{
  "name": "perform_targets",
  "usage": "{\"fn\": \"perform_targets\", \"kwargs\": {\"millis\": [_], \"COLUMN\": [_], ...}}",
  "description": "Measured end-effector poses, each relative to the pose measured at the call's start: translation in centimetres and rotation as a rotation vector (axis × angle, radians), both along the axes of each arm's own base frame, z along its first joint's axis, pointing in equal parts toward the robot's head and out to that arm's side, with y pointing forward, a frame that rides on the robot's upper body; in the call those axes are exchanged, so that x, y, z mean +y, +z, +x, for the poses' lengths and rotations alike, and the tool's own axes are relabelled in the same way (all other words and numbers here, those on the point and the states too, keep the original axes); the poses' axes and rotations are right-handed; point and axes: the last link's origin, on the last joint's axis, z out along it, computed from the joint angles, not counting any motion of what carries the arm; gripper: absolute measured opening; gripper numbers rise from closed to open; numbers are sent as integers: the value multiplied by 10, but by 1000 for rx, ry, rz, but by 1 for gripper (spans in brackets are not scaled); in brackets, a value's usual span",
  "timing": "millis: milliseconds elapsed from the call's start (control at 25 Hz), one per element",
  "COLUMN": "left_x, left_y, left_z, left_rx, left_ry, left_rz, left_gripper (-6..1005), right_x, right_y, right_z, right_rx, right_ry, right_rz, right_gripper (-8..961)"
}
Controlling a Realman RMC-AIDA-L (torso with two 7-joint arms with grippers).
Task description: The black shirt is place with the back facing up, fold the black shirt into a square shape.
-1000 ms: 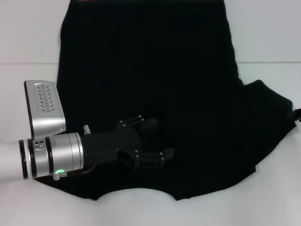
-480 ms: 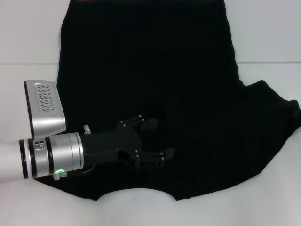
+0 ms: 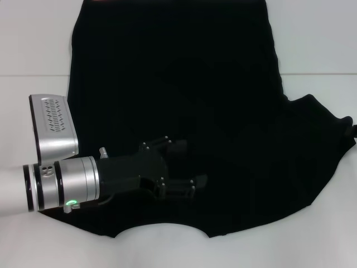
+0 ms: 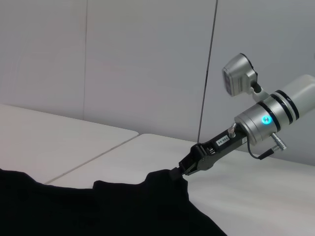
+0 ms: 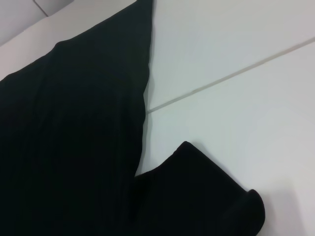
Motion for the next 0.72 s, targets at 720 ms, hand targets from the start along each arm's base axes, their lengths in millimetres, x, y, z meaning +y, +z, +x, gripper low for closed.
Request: {"fn": "perform_targets", "kwargs": {"millis": [720], "left_x": [1], "left_y": [1], "left_z": [-1], "left_rx": [5], "left_ry": [3], "left_rz": [5], "left_gripper": [947], "right_x": [36], "right_y": [-44], "right_z": [-94], "right_rx": [14], "right_ry": [275], "right_rz": [-203], "right_gripper": [3]}}
